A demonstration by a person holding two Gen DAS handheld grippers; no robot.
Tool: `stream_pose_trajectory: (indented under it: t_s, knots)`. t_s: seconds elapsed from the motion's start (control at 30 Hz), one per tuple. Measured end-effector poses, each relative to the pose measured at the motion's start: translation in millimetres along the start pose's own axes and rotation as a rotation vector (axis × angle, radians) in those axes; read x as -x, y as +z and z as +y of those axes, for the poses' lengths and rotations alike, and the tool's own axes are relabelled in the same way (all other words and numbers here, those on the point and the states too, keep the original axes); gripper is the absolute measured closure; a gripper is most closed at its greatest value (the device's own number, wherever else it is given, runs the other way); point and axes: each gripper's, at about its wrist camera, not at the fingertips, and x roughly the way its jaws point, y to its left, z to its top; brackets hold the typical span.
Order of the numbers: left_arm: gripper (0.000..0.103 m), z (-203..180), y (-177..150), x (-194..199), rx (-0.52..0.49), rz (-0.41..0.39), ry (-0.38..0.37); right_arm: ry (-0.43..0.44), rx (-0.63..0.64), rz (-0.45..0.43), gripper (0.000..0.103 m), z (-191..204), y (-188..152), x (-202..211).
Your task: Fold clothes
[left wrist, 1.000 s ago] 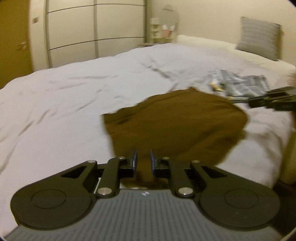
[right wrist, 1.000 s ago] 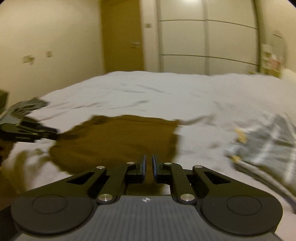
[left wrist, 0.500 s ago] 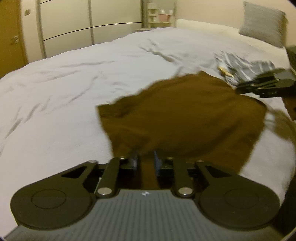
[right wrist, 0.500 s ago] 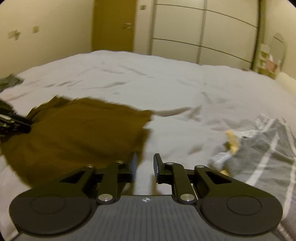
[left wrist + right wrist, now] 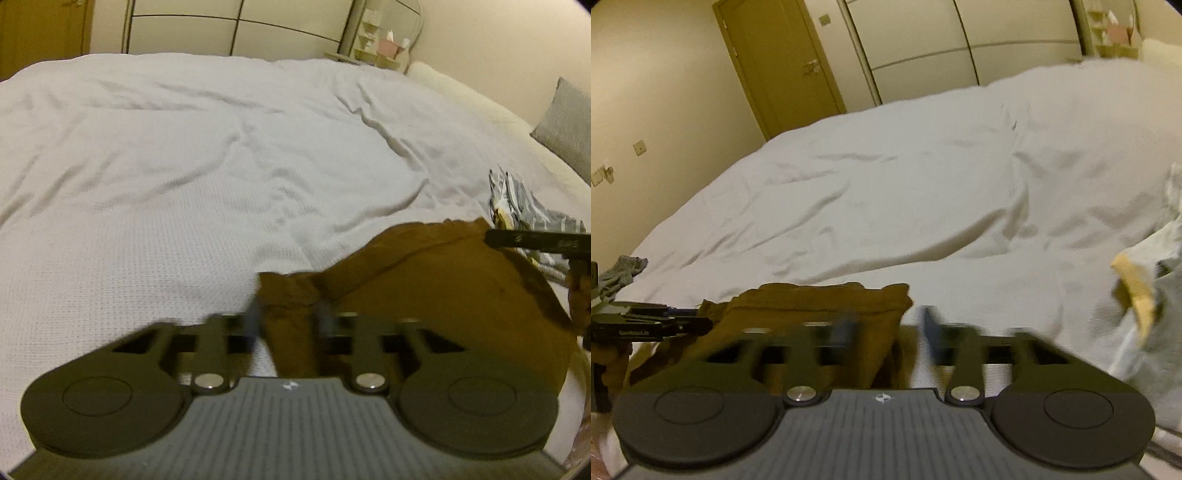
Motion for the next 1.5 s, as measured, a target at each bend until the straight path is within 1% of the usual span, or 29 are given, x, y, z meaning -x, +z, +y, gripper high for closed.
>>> stream_pose_trajectory:
  t_s: [0.03,0.13,0.17,0.23,0.3,0.37,0.4,0.47,0.53,0.57,0.6,0.67,0.73,0.8,0.83,0.87,0.9,0.97,1.03,1.07,1.1,1.13,1.17,1.2,1.23,1.3,1.37,1.43,1.5]
  knots:
    - [0.095,1.2,-0.3,3.5,0.008,-0.025,0.002,-0.007,0.017,-0.014,0.098,1.9,1.4,0.4]
    - [0.095,2.6,-0.1,7.0,0.008,-0.079,0.023,-0.025,0.061,-0.052,0.101,5.6,8.0,-1.8]
    - [0.095,3.0,-0.4,3.6,0.008,-0.076,0.03,-0.031,0.065,-0.041,0.101,4.7,9.0,-7.3]
    - [0.095,6.4,-3.5,-9.0,0.023,-0.034,0.032,-0.036,0.066,-0.005,0.1,2.1,8.5,-19.5]
    - [0.093,9.5,-5.1,-10.0,0.036,-0.028,0.033,-0.043,0.047,0.022,0.1,-1.6,4.4,-27.2]
    - [0.09,12.0,-5.4,-7.7,0.045,-0.033,0.036,-0.067,0.022,0.009,0.097,-5.0,2.8,-19.4]
    - [0.087,12.5,-4.6,-3.2,0.043,-0.039,0.049,-0.079,0.009,0.001,0.092,-6.7,2.1,-15.2]
    - [0.087,13.4,-2.6,7.9,0.035,-0.056,0.085,-0.115,0.028,-0.031,0.085,-2.3,2.2,3.5]
    - [0.088,11.0,-2.9,25.9,0.004,-0.083,0.133,-0.139,0.062,-0.069,0.083,5.5,1.5,25.2]
    - [0.088,8.0,-4.2,35.6,-0.015,-0.098,0.148,-0.14,0.087,-0.092,0.083,12.8,-0.8,38.0]
    - [0.088,2.9,-6.6,47.7,-0.036,-0.116,0.154,-0.122,0.117,-0.106,0.083,24.1,-7.2,50.4]
    - [0.088,-11.7,-15.5,65.8,-0.065,-0.141,0.123,-0.082,0.18,-0.131,0.083,47.7,-21.4,75.0]
    - [0.088,-27.0,-26.6,79.6,-0.081,-0.156,0.079,-0.027,0.226,-0.143,0.084,72.6,-43.5,88.5]
    - [0.087,-44.9,-45.1,81.6,-0.092,-0.137,0.024,0.022,0.26,-0.112,0.085,90.9,-68.4,88.4]
    - [0.086,-52.4,-53.8,78.8,-0.11,-0.117,0.016,0.023,0.276,-0.091,0.085,95.5,-80.4,85.2]
    - [0.086,-57.8,-62.2,74.5,-0.128,-0.093,0.02,0.013,0.274,-0.066,0.085,95.5,-89.7,80.6]
    - [0.086,-58.0,-69.6,69.4,-0.128,-0.073,0.024,0.003,0.244,-0.051,0.085,89.1,-96.7,77.2]
    - [0.086,-49.3,-80.5,62.2,-0.092,-0.051,0.022,-0.043,0.204,-0.046,0.086,72.4,-99.3,80.7]
    - [0.096,-33.5,-81.5,67.3,-0.018,-0.054,0.018,-0.091,0.165,-0.043,0.087,55.7,-101.1,84.8]
    - [0.097,-31.0,-80.6,72.7,-0.019,-0.059,0.035,-0.114,0.188,-0.048,0.085,56.1,-100.8,92.1]
    - [0.097,-32.0,-79.2,79.6,-0.044,-0.066,0.063,-0.138,0.219,-0.055,0.079,57.9,-100.2,100.1]
    - [0.093,-32.9,-77.8,86.4,-0.07,-0.074,0.091,-0.161,0.249,-0.061,0.074,59.7,-99.6,108.2]
    - [0.085,-40.0,-78.2,93.8,-0.132,-0.087,0.128,-0.177,0.301,-0.071,0.071,66.6,-101.7,115.3]
    - [0.072,-51.0,-79.7,101.7,-0.218,-0.104,0.172,-0.192,0.356,-0.081,0.063,74.3,-104.2,122.1]
    - [0.07,-64.1,-83.8,108.5,-0.305,-0.121,0.19,-0.203,0.425,-0.09,0.055,84.0,-110.9,129.8]
    - [0.066,-92.9,-95.4,120.8,-0.48,-0.154,0.193,-0.215,0.583,-0.089,0.05,106.4,-125.4,135.4]
    - [0.063,-120.8,-109.5,123.3,-0.658,-0.171,0.189,-0.234,0.738,-0.068,0.05,125.9,-140.5,129.5]
    - [0.062,-145.5,-128.0,114.4,-0.834,-0.159,0.197,-0.258,0.88,-0.047,0.05,142.8,-153.7,119.1]
    - [0.061,-168.1,-147.0,101.5,-1.002,-0.139,0.208,-0.283,0.981,-0.027,0.05,152.8,-163.2,104.9]
